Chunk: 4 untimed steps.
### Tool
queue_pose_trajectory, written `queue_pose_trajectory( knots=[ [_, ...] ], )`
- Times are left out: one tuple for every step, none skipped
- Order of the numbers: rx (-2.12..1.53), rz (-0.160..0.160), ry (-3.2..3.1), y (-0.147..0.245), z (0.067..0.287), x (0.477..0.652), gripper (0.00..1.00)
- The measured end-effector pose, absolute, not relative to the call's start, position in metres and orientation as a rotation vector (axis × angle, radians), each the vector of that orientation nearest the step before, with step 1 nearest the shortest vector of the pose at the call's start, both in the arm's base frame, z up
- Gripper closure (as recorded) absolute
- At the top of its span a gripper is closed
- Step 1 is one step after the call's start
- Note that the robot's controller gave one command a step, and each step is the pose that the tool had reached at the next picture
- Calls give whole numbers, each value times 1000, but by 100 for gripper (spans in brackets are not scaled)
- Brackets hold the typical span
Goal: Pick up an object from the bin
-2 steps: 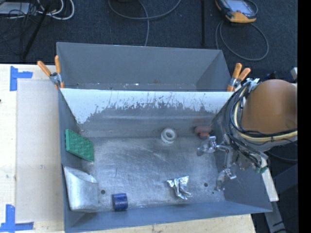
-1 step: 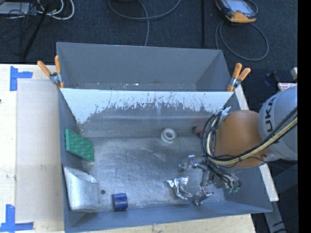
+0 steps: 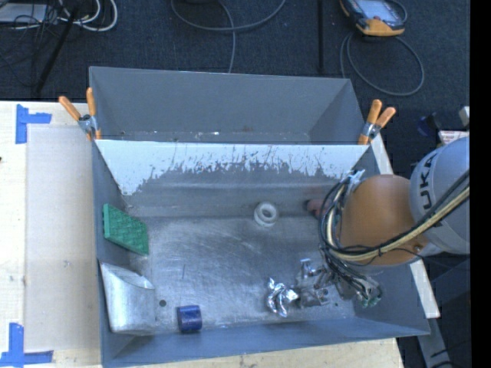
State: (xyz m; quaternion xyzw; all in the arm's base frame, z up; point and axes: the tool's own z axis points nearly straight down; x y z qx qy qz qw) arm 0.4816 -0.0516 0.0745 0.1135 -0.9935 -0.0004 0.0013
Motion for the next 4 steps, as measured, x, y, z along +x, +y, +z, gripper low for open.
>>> queue_pose_trajectory(
  knots=[
    [326,2,-3132,-58,155,496,100],
    [325,-1,-3124,-58,150,494,0],
    [515,5,-3119,-22,73,485,0],
    [515,2,-3111,-22,73,483,100]
  ],
)
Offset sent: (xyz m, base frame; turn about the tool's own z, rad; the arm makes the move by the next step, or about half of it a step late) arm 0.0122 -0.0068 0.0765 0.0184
